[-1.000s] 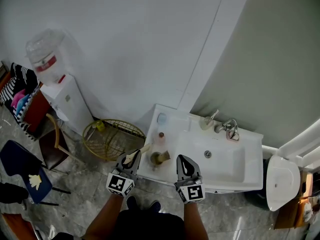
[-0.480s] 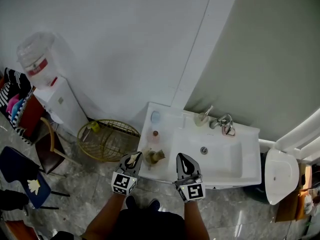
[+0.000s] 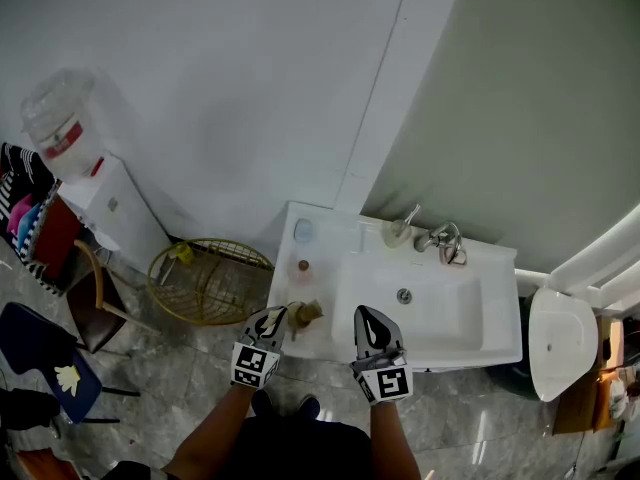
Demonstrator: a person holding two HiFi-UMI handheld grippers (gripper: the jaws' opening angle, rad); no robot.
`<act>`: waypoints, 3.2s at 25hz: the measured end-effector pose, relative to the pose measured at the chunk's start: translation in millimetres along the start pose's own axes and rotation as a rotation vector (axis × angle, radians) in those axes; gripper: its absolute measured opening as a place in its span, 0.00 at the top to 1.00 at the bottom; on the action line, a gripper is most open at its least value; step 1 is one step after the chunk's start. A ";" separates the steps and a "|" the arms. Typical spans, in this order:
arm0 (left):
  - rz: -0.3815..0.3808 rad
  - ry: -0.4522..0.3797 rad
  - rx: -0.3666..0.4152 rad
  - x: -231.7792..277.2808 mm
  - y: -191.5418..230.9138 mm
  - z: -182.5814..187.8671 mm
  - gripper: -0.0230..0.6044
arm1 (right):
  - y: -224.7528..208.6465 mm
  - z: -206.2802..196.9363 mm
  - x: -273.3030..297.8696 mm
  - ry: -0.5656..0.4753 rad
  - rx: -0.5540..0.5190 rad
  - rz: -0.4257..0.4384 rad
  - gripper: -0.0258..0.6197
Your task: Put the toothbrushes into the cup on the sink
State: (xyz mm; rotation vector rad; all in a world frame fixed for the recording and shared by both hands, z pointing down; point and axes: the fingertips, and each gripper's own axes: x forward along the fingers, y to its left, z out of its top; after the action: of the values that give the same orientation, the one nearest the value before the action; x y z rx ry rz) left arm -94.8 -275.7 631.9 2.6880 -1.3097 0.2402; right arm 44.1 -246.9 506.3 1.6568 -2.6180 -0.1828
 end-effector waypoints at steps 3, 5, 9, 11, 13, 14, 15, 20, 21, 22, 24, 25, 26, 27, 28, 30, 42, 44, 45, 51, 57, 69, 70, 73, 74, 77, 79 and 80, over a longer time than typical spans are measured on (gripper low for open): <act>0.005 0.025 -0.003 5.1 0.9 -10.9 0.92 | -2.9 -2.0 -0.3 0.004 0.002 0.000 0.92; 0.008 0.044 -0.006 7.7 1.6 -18.8 0.92 | -3.8 -4.9 -1.4 0.011 0.003 -0.001 0.92; 0.011 0.081 -0.001 13.8 2.3 -32.8 0.92 | -4.4 -5.9 -1.6 0.013 0.004 0.002 0.92; 0.007 0.099 0.010 17.0 1.3 -41.1 0.92 | -3.1 -7.6 -1.7 0.022 0.005 0.003 0.92; -0.003 0.116 0.025 21.4 -0.6 -50.0 0.92 | -1.2 -8.1 -1.4 0.024 0.003 0.007 0.92; -0.006 0.125 0.032 24.0 -1.4 -52.4 0.92 | -0.3 -7.7 -0.8 0.023 0.002 0.009 0.92; -0.009 0.133 0.037 26.2 -2.3 -53.8 0.92 | 0.6 -7.4 -0.4 0.022 0.000 0.012 0.92; -0.009 0.159 0.049 32.0 -3.9 -62.4 0.92 | 5.0 -11.2 -3.0 0.029 0.004 0.019 0.92; -0.009 0.164 0.047 32.5 -4.0 -64.2 0.92 | 5.6 -11.1 -3.8 0.027 0.006 0.020 0.92; -0.007 0.168 0.046 32.9 -3.9 -65.9 0.92 | 6.1 -10.5 -4.3 0.022 0.007 0.021 0.92; -0.001 0.173 0.046 33.9 -2.9 -67.6 0.92 | 5.6 -10.9 -4.8 0.024 0.008 0.021 0.92; 0.002 0.174 0.044 34.9 -2.5 -67.6 0.92 | 4.3 -11.7 -4.8 0.028 0.007 0.019 0.92; 0.004 0.174 0.043 36.1 -2.2 -67.4 0.92 | 2.8 -12.1 -4.8 0.030 0.008 0.017 0.92; 0.005 0.172 0.044 37.0 -2.1 -67.3 0.92 | 1.5 -12.3 -4.9 0.030 0.010 0.014 0.92; 0.007 0.170 0.047 37.5 -1.9 -67.6 0.91 | 0.7 -12.5 -5.3 0.031 0.014 0.011 0.92; 0.010 0.167 0.045 37.1 -1.0 -68.5 0.91 | 0.3 -12.9 -5.8 0.031 0.020 0.008 0.92; -0.066 0.057 0.010 29.7 -15.1 -49.1 0.51 | 3.1 -12.3 -0.8 0.023 0.033 0.021 0.92; -0.054 0.053 -0.001 26.7 -15.2 -47.1 0.50 | 2.7 -10.1 -0.5 0.009 0.030 0.024 0.92; -0.048 0.050 -0.007 25.2 -14.7 -45.9 0.49 | 2.4 -9.6 -0.5 0.004 0.030 0.024 0.92; -0.021 0.030 -0.014 16.5 -8.7 -36.3 0.48 | 7.7 -8.3 1.5 0.003 0.033 0.038 0.92; 0.004 -0.061 -0.020 1.1 -4.1 -0.3 0.48 | 12.1 -8.3 0.9 0.014 0.039 0.045 0.92; 0.090 -0.309 0.051 -54.4 21.5 104.2 0.49 | 18.0 -2.1 3.0 -0.008 0.039 0.051 0.92; 0.093 -0.310 0.059 -56.6 23.2 105.2 0.49 | 18.8 -1.2 3.7 -0.010 0.040 0.051 0.92; 0.105 -0.310 0.060 -59.4 29.3 107.4 0.49 | 19.2 1.6 8.0 -0.012 0.041 0.054 0.92; 0.111 -0.312 0.059 -60.2 30.8 108.6 0.50 | 18.6 2.4 9.0 -0.013 0.041 0.054 0.92; 0.121 -0.327 0.075 -60.5 33.6 113.6 0.66 | 15.1 5.3 12.3 -0.023 0.036 0.052 0.92; 0.132 -0.331 0.085 -59.2 37.4 116.5 0.74 | 12.8 7.1 15.8 -0.030 0.031 0.051 0.92; 0.142 -0.332 0.085 -58.5 40.1 118.3 0.82 | 11.4 7.8 17.8 -0.032 0.030 0.050 0.92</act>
State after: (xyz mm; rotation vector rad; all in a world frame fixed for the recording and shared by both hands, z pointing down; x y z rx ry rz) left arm -152.4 -278.5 506.6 2.7960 -1.6162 -0.1476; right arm 25.4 -257.5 499.4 1.6091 -2.6956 -0.1714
